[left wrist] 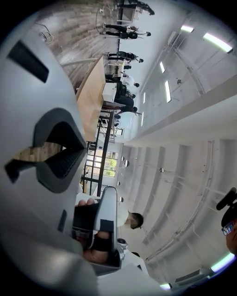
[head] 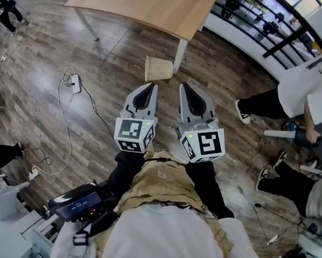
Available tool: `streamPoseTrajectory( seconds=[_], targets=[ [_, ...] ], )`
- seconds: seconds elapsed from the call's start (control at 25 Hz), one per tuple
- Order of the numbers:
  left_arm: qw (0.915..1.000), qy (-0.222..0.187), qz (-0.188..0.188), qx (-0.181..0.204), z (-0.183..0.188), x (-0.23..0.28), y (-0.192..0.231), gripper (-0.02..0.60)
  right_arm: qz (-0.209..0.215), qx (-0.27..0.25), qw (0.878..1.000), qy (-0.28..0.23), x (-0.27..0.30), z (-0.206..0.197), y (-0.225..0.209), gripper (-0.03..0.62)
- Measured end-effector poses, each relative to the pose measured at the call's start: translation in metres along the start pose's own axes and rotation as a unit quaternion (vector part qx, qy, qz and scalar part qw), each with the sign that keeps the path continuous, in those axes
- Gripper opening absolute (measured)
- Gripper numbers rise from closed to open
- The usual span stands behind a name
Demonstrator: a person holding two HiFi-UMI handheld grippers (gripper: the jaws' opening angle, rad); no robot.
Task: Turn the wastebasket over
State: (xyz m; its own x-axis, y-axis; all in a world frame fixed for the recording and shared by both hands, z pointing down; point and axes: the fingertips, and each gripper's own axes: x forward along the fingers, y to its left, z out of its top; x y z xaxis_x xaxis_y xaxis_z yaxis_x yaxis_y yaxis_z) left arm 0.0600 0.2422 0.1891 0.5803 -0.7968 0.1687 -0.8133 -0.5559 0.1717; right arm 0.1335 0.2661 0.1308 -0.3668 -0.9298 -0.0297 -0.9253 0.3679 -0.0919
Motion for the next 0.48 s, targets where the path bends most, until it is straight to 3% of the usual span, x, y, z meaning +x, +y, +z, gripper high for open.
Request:
streamPoseTrajectory(
  seconds=[0.48],
  targets=[
    [0.9994,0.026,-0.013,-0.018,0.031,0.144,0.141,0.002,-0.029,0.013,0.999,0.029,0.19,-0.027,-0.047,0.02]
  ],
)
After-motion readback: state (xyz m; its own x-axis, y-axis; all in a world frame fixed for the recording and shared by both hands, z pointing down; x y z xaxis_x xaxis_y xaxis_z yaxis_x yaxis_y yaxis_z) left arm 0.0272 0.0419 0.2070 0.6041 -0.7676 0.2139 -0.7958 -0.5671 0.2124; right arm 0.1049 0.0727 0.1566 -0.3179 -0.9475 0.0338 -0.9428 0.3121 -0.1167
